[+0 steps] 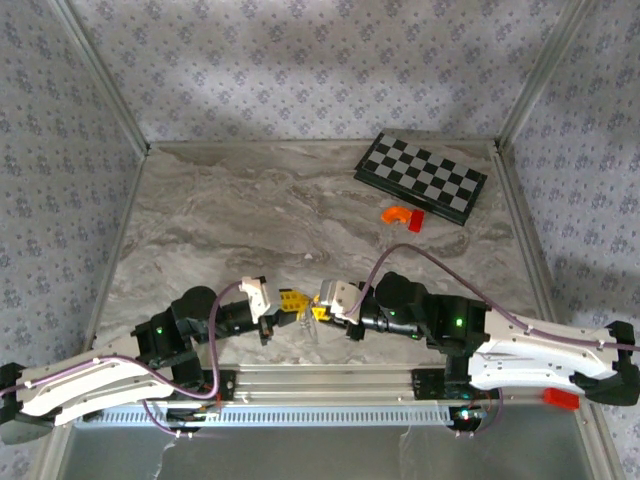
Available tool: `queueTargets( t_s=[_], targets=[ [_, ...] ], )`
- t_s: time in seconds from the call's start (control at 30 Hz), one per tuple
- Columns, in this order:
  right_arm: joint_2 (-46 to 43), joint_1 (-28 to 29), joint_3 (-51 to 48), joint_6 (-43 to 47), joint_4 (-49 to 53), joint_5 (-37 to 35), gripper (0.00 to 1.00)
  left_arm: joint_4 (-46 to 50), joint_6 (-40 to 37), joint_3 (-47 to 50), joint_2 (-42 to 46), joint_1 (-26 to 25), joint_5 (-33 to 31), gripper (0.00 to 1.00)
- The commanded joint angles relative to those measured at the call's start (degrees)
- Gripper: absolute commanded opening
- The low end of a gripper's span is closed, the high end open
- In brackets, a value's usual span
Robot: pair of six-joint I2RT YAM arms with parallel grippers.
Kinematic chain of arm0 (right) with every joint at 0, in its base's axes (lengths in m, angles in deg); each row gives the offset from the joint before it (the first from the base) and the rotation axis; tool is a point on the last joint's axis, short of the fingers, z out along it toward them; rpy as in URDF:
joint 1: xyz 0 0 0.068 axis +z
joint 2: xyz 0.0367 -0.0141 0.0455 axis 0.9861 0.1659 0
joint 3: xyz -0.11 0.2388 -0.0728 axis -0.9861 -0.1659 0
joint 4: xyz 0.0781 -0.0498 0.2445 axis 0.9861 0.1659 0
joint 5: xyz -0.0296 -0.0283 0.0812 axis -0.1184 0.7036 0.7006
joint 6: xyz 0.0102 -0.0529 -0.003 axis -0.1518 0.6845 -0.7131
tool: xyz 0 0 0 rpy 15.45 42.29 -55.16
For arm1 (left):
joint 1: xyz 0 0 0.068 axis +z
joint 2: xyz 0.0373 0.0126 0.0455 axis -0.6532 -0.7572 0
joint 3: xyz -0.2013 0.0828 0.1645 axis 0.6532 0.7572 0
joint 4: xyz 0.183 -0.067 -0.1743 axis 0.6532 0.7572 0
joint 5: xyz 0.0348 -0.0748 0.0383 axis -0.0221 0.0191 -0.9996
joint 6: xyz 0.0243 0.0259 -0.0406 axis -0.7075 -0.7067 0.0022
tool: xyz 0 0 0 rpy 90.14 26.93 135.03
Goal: Put the keys on the keyring
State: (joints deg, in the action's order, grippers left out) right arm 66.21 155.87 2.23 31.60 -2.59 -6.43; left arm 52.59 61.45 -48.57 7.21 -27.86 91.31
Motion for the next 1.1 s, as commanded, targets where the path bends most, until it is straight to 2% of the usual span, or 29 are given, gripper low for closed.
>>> queueTargets(
  t_s=[0.0,0.2,0.33,0.47,0.73,0.93,1.07],
  targets=[
    [-1.8,0.1,1.1,-0.9,1.4,-1.1,0.29,-4.4,-0.8,-0.5,1.3,-0.3,2.5,0.0],
    [-8.1,-0.6,0.7,-3.2,1.3,1.8,0.37,-8.4,-1.3,0.1,2.3,-0.3,4.6,0.0],
    [-10.5,-3.2,1.0,-4.4,0.0,5.7,0.36,-9.5,-1.1,-0.1,1.5,-0.3,7.3,0.0],
    [-9.4,-6.8,1.8,-5.1,0.5,14.5,0.35,-10.2,-0.3,-0.2,2.0,-0.3,9.8,0.0],
    [-7.9,-7.6,1.4,-4.4,-4.4,19.8,0.35,-12.6,0.6,-0.3,1.8,-0.3,14.3,0.0],
    [-7.1,-7.6,1.4,-4.7,-5.1,23.1,0.32,-13.2,0.9,-0.3,0.7,-0.4,14.5,0.0],
    [-6.2,-7.5,1.3,-5.1,-5.1,24.6,0.27,-13.4,1.0,-0.1,0.7,-0.3,13.9,0.0]
  ],
)
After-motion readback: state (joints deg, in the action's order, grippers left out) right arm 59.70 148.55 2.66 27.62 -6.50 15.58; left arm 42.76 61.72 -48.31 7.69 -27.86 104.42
